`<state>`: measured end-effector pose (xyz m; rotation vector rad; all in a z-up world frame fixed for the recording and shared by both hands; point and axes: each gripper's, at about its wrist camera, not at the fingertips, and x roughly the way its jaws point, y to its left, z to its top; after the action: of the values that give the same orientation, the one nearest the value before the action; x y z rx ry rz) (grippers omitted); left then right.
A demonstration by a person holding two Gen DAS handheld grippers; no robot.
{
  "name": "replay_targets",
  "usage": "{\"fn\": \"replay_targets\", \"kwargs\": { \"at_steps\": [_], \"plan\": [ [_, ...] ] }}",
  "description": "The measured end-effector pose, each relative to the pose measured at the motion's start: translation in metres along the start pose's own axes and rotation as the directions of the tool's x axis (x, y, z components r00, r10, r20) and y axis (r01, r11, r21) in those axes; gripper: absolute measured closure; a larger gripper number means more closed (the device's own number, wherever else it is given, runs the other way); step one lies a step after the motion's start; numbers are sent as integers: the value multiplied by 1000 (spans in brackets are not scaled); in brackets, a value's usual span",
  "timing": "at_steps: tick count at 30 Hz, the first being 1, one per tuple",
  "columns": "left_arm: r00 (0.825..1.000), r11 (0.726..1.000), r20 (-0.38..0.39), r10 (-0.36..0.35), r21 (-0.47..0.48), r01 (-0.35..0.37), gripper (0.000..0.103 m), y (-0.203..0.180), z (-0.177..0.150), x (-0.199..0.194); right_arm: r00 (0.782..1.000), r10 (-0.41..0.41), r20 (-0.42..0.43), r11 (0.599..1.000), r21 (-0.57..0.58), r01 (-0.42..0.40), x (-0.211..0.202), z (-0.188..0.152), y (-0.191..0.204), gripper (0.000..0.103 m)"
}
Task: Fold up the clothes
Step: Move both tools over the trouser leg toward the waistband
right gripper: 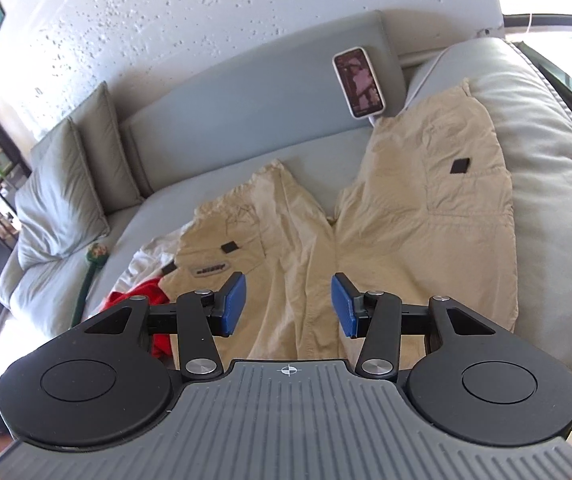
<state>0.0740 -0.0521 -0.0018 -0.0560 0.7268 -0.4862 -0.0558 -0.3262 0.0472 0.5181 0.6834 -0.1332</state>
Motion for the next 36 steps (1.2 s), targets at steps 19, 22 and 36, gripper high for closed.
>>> {"fn": "replay_targets", "kwargs": {
  "at_steps": [19, 22, 36],
  "plan": [
    [848, 843, -323, -421, 206, 497, 46, -166, -61, 82, 973, -228, -19, 956, 182, 228, -6, 50, -165, 33],
    [853, 826, -306, -423, 257, 502, 46, -204, -81, 99, 976, -178, -125, 964, 179, 199, 22, 53, -203, 47],
    [928, 758, -291, -232, 544, 360, 68, -311, -122, 156, 972, -82, -220, 986, 124, 111, 105, 49, -241, 98]
  ]
}}
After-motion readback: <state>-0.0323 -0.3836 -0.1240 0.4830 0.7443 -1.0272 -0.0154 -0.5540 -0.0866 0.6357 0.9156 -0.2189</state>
